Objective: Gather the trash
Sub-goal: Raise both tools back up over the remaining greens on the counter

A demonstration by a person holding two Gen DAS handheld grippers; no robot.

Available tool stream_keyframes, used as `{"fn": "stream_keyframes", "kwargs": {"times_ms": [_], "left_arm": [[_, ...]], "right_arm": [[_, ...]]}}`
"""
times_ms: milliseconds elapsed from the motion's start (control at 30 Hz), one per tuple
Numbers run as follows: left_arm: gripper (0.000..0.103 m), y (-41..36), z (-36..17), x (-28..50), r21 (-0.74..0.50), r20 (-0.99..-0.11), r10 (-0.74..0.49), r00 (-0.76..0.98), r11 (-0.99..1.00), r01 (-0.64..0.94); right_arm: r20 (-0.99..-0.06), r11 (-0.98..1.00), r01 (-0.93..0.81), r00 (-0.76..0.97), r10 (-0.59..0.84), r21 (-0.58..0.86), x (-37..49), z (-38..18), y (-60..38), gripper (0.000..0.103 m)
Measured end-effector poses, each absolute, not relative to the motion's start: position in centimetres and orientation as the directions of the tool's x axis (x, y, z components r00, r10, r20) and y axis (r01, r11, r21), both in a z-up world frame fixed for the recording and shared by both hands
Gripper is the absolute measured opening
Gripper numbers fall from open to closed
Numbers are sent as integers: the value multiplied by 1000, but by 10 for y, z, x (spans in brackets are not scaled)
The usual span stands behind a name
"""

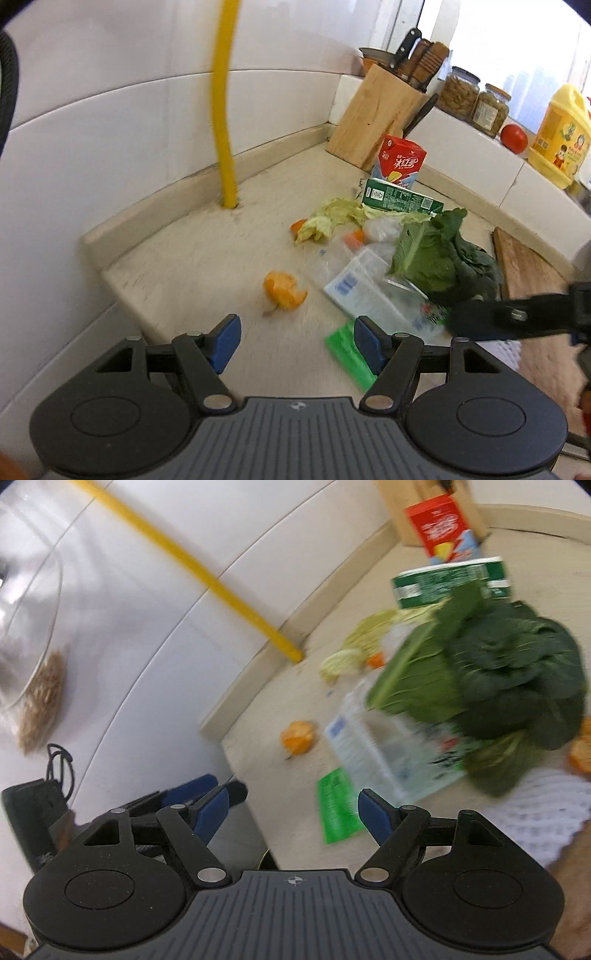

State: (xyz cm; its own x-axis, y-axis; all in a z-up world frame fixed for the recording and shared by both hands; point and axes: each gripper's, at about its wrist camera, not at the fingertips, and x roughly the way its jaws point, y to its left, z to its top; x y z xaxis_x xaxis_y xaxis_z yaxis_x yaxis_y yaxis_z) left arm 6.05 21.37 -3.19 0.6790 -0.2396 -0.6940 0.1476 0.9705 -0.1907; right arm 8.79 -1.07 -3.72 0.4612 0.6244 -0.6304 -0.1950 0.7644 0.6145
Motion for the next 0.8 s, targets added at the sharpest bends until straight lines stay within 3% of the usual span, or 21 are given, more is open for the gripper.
{"fn": "stream_keyframes", "kwargs": {"times_ms": [367, 800], "left_arm": [[65, 195, -75, 120, -136, -741, -195, 643, 981, 141], [65, 161, -48, 142, -181, -689, -346, 637, 933, 311]], "right_arm": [[-624, 816, -134, 579, 525, 563, 79, -22, -62, 86], [-651, 863, 16, 663, 369, 505, 94, -28, -103, 86]]}}
